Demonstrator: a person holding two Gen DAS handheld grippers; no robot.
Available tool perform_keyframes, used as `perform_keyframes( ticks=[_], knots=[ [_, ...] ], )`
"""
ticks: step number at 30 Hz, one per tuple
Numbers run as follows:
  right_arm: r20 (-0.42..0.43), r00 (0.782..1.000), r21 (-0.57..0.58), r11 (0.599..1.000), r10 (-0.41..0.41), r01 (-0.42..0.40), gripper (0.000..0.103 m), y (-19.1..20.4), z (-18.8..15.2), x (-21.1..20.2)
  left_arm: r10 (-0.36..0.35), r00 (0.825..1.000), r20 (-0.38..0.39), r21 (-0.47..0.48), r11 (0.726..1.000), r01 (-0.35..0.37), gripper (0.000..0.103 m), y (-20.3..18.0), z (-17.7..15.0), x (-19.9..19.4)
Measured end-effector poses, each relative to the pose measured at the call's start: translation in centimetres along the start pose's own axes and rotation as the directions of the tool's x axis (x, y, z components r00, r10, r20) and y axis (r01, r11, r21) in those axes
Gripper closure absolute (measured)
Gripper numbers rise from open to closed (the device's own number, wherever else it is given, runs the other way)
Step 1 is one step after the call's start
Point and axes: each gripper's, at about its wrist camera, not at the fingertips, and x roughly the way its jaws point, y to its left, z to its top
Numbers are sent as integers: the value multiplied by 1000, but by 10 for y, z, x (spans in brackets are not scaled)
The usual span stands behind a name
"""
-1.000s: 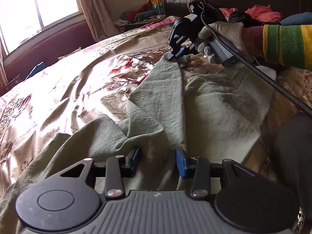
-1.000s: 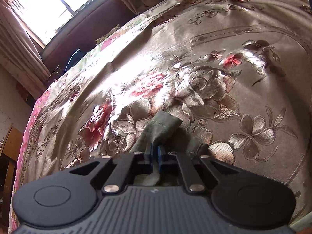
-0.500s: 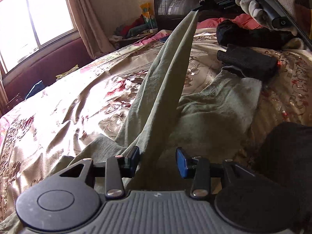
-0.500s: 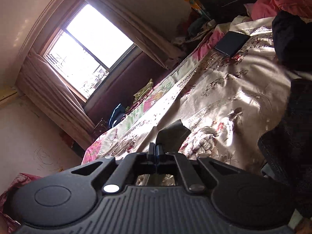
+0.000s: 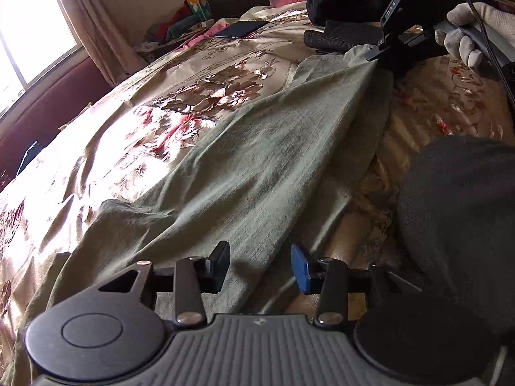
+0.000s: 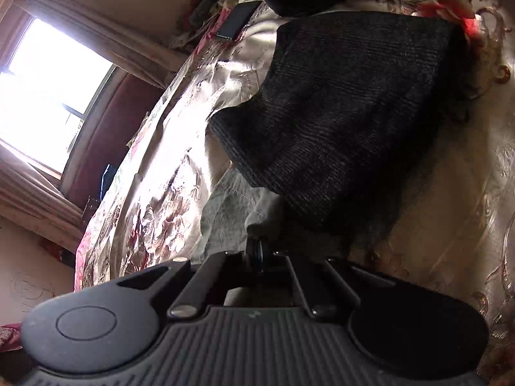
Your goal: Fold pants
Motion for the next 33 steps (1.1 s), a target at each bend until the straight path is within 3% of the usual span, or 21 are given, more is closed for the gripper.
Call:
perform_keyframes(
  ticks=[4, 8, 16, 20, 21, 22, 24, 28, 33],
  knots=[
    [19, 1000, -29, 1000, 7, -6, 102, 5, 6, -8, 2, 1000, -4, 4, 1000, -2, 48, -2, -1, 5],
    [-38, 997, -40, 997, -67, 66, 101, -1, 1, 2, 1, 1000, -16, 19, 1000, 0, 47, -3, -4, 9],
    [-107, 994, -45, 999, -28, 24, 95, -1, -9, 17, 5, 1000, -31, 22, 1000, -4, 47, 3, -8, 3],
    [-130, 990, -31, 998, -49, 46, 95, -5, -12, 30, 53, 997, -50, 57, 997, -50, 45, -1, -9, 11],
    [-129, 990, -30, 998, -55, 51, 96, -4, -12, 31, 59, 997, -55, 54, 997, -56, 48, 0, -9, 11],
    [-118, 992, -19, 999, -42, 40, 99, -2, -11, 27, 56, 997, -60, 42, 998, -54, 65, 3, -7, 11],
    [-95, 995, -19, 1000, -12, 11, 100, 2, -9, 17, 34, 997, -70, -4, 999, -35, 83, 12, -6, 6],
    [-37, 999, -58, 998, 32, -34, 101, 11, -6, -14, 21, 999, -48, -30, 999, -23, 84, 21, -7, -17],
    [-56, 997, -25, 998, -60, 59, 101, -11, -15, -5, -11, 994, -112, 45, 999, 16, 84, 3, -17, -5]
  ],
)
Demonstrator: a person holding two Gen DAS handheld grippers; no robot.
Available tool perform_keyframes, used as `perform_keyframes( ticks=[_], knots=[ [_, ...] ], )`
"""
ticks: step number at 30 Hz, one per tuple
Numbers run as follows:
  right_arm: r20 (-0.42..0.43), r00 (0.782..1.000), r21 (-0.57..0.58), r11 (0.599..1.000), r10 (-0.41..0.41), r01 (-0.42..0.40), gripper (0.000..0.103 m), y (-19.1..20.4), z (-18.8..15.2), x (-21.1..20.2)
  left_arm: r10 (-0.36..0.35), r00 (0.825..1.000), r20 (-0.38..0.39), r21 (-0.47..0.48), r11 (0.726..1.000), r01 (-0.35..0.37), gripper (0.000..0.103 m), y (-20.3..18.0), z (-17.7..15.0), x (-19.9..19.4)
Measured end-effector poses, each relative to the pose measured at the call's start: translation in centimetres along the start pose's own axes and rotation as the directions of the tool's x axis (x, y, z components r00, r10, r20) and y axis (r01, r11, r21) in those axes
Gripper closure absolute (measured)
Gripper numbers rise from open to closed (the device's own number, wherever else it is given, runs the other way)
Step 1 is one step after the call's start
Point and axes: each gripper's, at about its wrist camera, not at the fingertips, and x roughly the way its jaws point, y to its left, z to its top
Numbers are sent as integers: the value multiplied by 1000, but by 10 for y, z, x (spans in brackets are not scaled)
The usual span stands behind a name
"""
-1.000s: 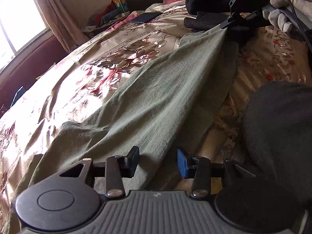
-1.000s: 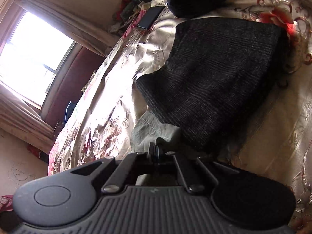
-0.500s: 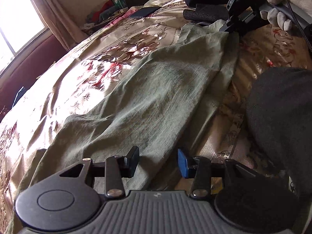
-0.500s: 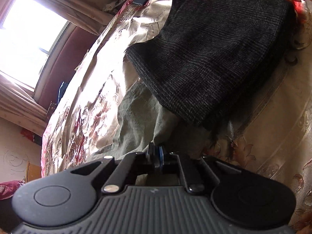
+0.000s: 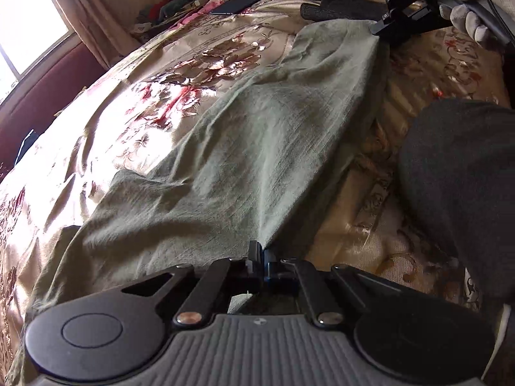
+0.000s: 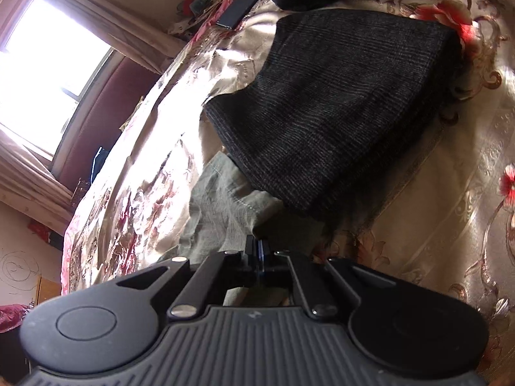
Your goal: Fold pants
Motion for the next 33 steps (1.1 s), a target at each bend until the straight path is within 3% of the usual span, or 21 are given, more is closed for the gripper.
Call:
perform_keyframes(
  ticks=[9, 16, 22, 25, 30, 32, 33],
  knots=[
    [21, 999, 26, 999, 47, -48, 95, -8, 3, 1, -13, 1000, -6, 27, 1000, 13, 84, 0, 3, -5],
    [76, 995, 16, 997, 70, -71, 101, -1, 0, -7, -24, 1000, -6, 27, 999, 24, 84, 2, 3, -10],
    [126, 992, 13, 1000, 22, -24, 101, -9, -8, -21, -32, 999, -23, 44, 999, 33, 84, 1, -2, -8],
    [141, 990, 81, 997, 4, -16, 94, -20, -9, -19, -25, 999, -25, 60, 998, 27, 84, -2, -2, -6],
    [132, 987, 98, 990, 89, -102, 92, -22, -13, -16, -30, 999, -30, 66, 997, 32, 84, -2, -1, -4],
    [125, 988, 94, 991, 88, -100, 70, -18, -10, -9, -34, 999, -32, 60, 998, 36, 84, -1, -1, -4],
    [119, 988, 89, 991, 93, -104, 66, -16, -8, -3, -35, 999, -33, 55, 998, 37, 84, -1, 0, -4]
  ],
)
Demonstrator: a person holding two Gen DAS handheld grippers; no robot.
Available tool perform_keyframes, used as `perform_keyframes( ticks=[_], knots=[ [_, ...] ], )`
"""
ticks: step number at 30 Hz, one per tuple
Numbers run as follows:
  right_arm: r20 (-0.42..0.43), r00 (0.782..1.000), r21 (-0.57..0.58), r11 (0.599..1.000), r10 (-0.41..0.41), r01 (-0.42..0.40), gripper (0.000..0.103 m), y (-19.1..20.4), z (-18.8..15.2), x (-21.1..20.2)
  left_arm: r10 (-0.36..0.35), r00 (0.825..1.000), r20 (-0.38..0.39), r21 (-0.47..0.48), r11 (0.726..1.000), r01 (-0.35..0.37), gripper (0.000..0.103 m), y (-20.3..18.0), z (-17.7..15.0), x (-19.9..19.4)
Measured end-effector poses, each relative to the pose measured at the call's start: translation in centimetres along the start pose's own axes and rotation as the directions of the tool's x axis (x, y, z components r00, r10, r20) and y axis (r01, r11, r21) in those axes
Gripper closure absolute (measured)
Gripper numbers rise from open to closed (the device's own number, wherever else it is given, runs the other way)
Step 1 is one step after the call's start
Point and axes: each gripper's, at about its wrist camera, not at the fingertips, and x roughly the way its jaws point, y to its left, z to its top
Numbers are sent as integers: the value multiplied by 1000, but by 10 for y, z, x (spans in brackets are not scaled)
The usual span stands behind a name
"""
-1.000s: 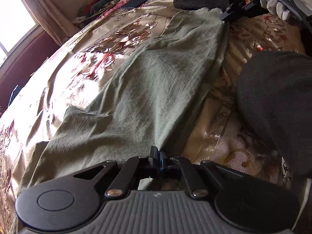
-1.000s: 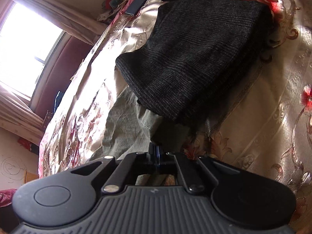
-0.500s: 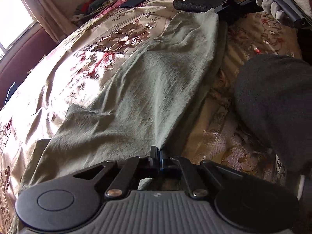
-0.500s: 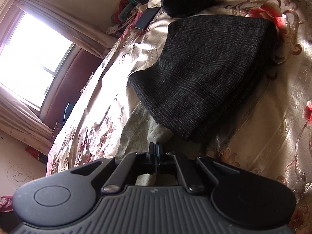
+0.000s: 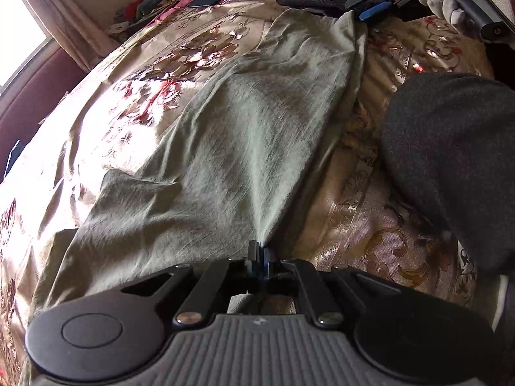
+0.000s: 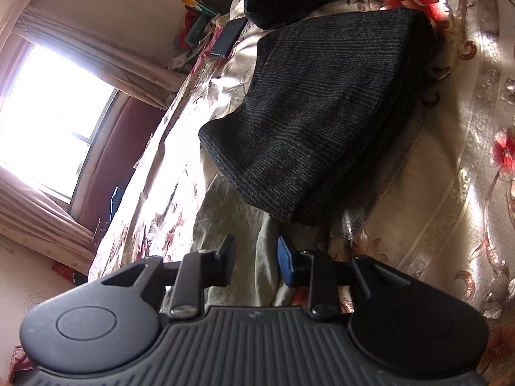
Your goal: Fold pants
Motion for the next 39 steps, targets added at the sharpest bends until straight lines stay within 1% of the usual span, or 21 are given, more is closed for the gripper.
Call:
perform_keyframes(
  ticks=[1, 3, 4, 5, 6, 12, 13, 14, 16, 18, 21, 22, 23, 25, 27, 31, 34, 35, 36, 37, 39],
  knots=[
    [-16, 1000, -17, 1000, -7, 7, 63, 2, 0, 8, 0, 1000, -1, -3, 1000, 0, 84, 0, 0, 0],
    [-20, 999, -21, 999, -50, 49, 63, 5, -1, 20, 3, 1000, -2, -3, 1000, -3, 84, 0, 0, 1],
    [-30, 997, -16, 998, -64, 64, 67, 5, -1, 25, 4, 1000, -1, -3, 1000, -4, 84, 0, 0, 1],
    [-34, 996, -10, 997, -78, 78, 87, 5, -1, 28, 4, 1000, -1, -3, 1000, -4, 84, 0, 0, 0],
    [-38, 996, -5, 997, -83, 83, 99, 5, -2, 28, 3, 1000, 1, -6, 1000, -3, 84, 0, 0, 0],
    [23, 999, -11, 1000, -25, 25, 100, 10, -1, -7, -13, 1000, 17, -18, 1000, 13, 84, 4, -4, -10],
    [26, 999, -20, 999, -28, 28, 100, 9, 0, -8, -18, 1000, 14, -18, 1000, 18, 84, 4, -4, -9],
    [25, 998, -26, 998, -51, 51, 100, 6, 1, -6, -21, 1000, 10, -17, 1000, 21, 84, 3, -5, -8],
    [-13, 996, -24, 996, -89, 89, 100, -1, 0, 6, -17, 1000, -1, 0, 1000, 17, 84, -1, -6, -5],
    [-23, 994, -10, 994, -109, 109, 97, -3, -2, 10, -13, 1000, -4, 25, 1000, 13, 85, -4, -5, -5],
    [-9, 996, 7, 996, -91, 92, 92, -6, -4, -1, -13, 1000, -13, 40, 999, 14, 84, -4, -6, -7],
    [3, 996, 13, 996, -91, 91, 84, -9, -5, -8, -15, 1000, -15, 42, 999, 16, 84, -4, -6, -8],
    [11, 995, 10, 995, -98, 98, 71, -11, -6, -12, -16, 1000, -15, 44, 999, 17, 84, -3, -7, -8],
    [22, 993, 1, 993, -118, 118, 57, -15, -9, -17, -17, 1000, -12, 46, 999, 18, 84, -3, -7, -9],
    [22, 994, 20, 994, -106, 105, 56, -21, -10, -14, -15, 1000, -13, 44, 999, 16, 84, -3, -7, -8],
    [17, 999, 52, 998, -46, 45, 56, -25, -11, 8, -8, 1000, -17, 34, 999, 8, 84, -5, -7, -8],
    [61, 998, 39, 999, -13, 10, 56, -23, -13, 23, -9, 1000, -22, 14, 1000, 9, 84, -4, -6, -8],
    [69, 998, 43, 999, -11, 8, 67, -23, -12, 25, -9, 1000, -23, 5, 1000, 9, 84, -3, -5, -7],
    [65, 998, 54, 998, -17, 14, 82, -22, -11, 28, -9, 1000, -23, -5, 1000, 9, 84, -2, -4, -7],
    [40, 999, 78, 997, -7, 3, 95, -23, -10, 30, -9, 1000, -24, -12, 1000, 9, 84, -1, -3, -6],
    [44, 998, 112, 992, 45, -50, 96, -20, -7, 19, -3, 1000, -18, -19, 1000, 2, 84, -1, -2, -7]
  ],
)
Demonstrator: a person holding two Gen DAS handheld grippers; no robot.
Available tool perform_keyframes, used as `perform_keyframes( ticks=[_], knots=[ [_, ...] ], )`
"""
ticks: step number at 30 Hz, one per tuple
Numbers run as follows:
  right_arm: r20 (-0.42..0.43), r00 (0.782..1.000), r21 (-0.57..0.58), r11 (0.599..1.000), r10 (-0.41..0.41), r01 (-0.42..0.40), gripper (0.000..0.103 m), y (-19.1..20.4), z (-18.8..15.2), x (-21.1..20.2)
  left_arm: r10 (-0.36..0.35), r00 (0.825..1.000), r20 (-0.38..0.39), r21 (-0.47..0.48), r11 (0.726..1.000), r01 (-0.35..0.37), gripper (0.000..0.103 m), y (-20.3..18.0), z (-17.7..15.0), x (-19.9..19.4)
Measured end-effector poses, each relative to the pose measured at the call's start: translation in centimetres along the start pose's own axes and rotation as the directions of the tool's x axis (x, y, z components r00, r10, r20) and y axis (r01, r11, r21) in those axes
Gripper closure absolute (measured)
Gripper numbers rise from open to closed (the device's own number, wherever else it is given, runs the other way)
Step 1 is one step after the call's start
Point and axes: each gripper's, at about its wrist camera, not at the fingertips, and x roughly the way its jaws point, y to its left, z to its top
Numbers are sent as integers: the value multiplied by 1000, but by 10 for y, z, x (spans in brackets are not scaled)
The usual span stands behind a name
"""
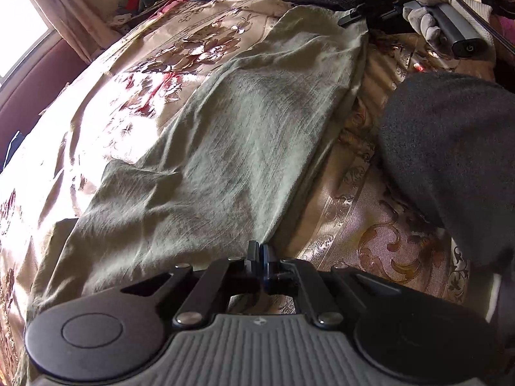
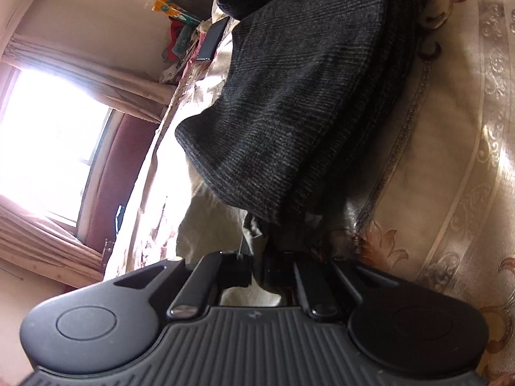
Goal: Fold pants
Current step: 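Open both grippers and smooth the folded pants with the right tool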
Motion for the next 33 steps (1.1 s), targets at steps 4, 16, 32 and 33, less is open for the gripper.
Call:
perform_keyframes(
  ticks=[4, 16, 32, 33],
  knots=[
    [89, 995, -60, 997, 47, -42, 96, 18, 14, -41, -6, 999, 37, -19, 1000, 7, 82, -2, 2, -6],
    [105, 970, -371, 897, -218, 242, 86, 60, -9, -65, 4, 998, 57, -106, 994, 2, 73, 31, -19, -42],
    [-761, 645, -547, 601, -67, -583, 73, 265, -235, 214, 205, 978, 29, -388, 904, -178, 66, 135, -113, -18],
    [-780, 620, -542, 586, -85, -602, 73, 268, -245, 221, 199, 980, 27, -394, 903, -172, 66, 136, -117, -16]
  ],
)
